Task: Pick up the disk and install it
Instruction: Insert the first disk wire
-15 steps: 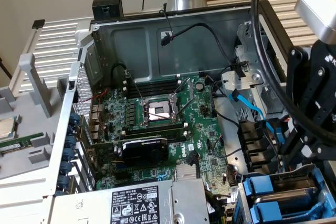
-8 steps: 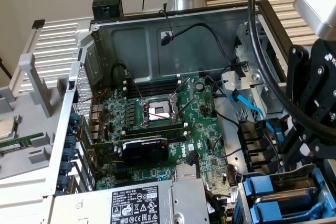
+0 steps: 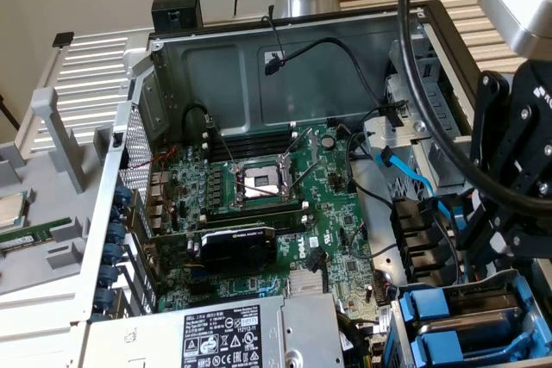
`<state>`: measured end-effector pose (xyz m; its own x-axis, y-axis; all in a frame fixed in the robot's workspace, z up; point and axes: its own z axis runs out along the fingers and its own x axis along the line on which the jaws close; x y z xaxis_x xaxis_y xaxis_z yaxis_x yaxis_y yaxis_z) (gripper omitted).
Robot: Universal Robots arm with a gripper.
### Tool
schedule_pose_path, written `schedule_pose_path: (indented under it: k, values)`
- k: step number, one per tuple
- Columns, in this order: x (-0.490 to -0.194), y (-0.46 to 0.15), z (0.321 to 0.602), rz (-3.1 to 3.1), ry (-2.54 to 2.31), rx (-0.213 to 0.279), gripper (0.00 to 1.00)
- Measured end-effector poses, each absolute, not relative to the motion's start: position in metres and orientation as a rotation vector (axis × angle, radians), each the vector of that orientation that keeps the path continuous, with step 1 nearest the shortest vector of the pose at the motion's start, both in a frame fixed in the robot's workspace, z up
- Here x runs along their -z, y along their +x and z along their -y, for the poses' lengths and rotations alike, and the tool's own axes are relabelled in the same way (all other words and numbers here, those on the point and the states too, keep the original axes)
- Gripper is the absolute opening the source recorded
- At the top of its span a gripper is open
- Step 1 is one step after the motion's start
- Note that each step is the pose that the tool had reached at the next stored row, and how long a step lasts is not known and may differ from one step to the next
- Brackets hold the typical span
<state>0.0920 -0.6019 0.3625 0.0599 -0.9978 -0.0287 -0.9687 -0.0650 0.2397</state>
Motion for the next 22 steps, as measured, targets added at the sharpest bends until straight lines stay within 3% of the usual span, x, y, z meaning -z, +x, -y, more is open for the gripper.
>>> schedule_pose_path:
  k: [22]
  values:
    - [-0.3618, 0.0966, 0.6019, 2.087, 2.098, 0.309, 0.17]
